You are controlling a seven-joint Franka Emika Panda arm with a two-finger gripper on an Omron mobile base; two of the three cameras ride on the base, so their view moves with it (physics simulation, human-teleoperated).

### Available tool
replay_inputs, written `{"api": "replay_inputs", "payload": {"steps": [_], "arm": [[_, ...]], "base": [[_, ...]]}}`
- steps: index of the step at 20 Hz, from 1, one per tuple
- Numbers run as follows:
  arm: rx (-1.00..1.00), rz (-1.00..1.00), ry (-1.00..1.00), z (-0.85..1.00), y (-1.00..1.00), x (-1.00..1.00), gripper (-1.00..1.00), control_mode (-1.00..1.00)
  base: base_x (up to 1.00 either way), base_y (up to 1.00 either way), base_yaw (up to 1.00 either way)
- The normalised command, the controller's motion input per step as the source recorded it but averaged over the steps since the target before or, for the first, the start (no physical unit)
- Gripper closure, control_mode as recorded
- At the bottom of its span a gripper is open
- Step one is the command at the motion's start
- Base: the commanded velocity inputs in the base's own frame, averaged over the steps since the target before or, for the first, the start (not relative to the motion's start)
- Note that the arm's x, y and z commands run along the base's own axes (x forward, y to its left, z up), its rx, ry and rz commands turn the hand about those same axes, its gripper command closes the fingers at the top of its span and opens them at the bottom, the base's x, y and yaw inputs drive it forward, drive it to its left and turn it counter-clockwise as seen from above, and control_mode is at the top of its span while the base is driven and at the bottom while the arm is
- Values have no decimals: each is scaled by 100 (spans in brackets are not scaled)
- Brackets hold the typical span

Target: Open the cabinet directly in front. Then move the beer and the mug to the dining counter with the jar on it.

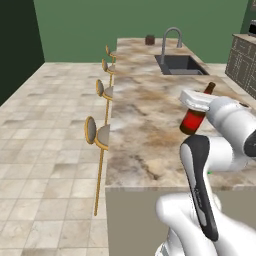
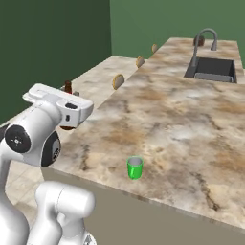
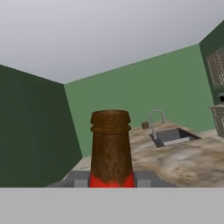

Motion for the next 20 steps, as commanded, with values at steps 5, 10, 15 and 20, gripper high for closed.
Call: {"api": "replay_inputs", "payload": {"steps": [5, 10, 15, 20], "arm": [[0, 0, 0, -11, -5, -15, 100, -100], [0, 0, 0, -16, -19, -32, 100, -100], [0, 1, -2, -24, -44, -51, 100, -100], [-5, 3, -2, -40, -62, -57, 100, -100]], "base": [[0, 0, 0], [0, 0, 0], [0, 0, 0], [0, 0, 0]]}}
